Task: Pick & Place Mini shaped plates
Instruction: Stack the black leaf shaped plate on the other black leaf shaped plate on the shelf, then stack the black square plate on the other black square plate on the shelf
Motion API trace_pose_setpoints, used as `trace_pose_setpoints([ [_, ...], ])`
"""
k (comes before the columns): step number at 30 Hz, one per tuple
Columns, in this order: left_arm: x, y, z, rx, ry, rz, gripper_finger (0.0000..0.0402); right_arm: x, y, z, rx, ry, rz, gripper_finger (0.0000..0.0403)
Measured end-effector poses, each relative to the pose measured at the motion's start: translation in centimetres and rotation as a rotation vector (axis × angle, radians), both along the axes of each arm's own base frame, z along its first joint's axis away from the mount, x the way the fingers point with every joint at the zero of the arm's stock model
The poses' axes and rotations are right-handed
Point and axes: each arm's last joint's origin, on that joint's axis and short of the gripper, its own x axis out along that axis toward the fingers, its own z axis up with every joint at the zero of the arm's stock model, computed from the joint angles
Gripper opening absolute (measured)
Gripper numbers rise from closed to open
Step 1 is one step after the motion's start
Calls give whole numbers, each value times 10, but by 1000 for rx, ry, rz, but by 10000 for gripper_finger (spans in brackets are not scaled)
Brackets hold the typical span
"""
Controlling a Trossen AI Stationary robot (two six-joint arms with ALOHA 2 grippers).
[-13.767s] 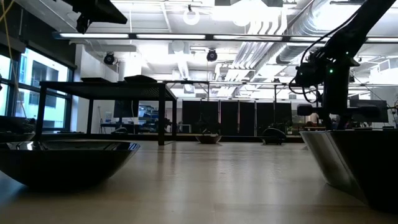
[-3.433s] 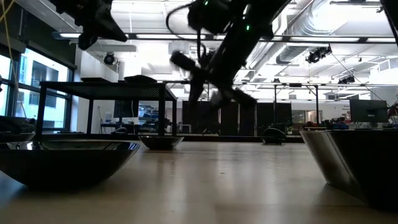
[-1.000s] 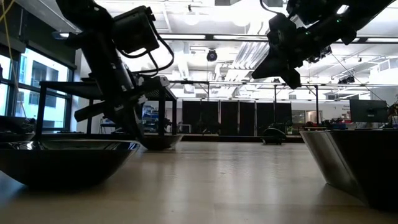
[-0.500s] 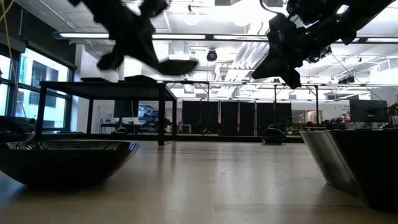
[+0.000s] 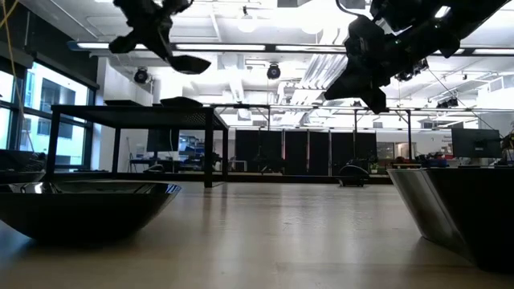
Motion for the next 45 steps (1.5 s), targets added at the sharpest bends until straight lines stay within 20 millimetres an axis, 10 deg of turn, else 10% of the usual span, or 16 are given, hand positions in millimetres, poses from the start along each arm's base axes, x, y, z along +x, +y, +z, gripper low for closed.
trace_pose_setpoints([
  [15,-16,35,-39,-91,11,81,0,0,0,0,-1,-5,3,4],
  [36,-17,39,-40,-65,10,47,67,0,0,0,-17,-2,11,6],
  [45,-21,35,-43,-55,86,-19,27,0,0,0,-17,-2,11,3],
])
